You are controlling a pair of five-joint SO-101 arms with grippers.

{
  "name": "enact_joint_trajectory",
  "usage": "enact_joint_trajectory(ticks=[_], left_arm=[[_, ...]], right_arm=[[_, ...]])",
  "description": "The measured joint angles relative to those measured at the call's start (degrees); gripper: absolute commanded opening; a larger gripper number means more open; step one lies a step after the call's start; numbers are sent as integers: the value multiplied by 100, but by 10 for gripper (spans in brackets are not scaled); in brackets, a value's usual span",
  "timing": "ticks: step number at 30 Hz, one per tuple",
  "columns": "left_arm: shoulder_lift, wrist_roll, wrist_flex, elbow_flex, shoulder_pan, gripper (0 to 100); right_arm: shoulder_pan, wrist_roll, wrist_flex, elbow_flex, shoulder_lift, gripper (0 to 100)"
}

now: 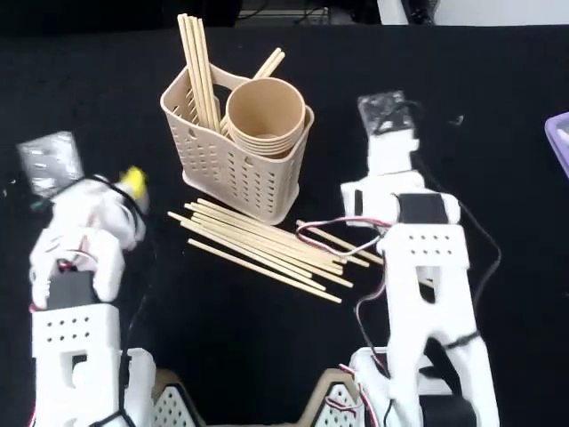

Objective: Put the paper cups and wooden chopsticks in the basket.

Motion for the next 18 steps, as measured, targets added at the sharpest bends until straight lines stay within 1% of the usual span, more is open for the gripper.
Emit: enact_joint_trajectory(ticks=[1,4,5,7,8,13,15,18], left_arm=[[88,18,-114,-114,-53,157],[615,53,-308,-598,-79,34],[870,79,-325,-809,-88,26],[1521,202,-343,-1363,-97,45],[1873,290,-343,-1662,-97,35],[3851,747,-343,-3244,-97,32],[4695,1073,-343,-3938,-88,34],[5925,1591,-343,-4949,-79,35]], right_arm=[[0,-220,-53,0,-35,76],[-62,-712,-334,0,-44,8],[-70,-791,-422,0,-35,12],[-70,-879,-633,0,26,15],[-70,-897,-730,0,97,12],[-70,-1064,-1310,26,387,11],[-70,-1371,-1644,246,448,11],[-158,-2031,-2268,695,501,11]])
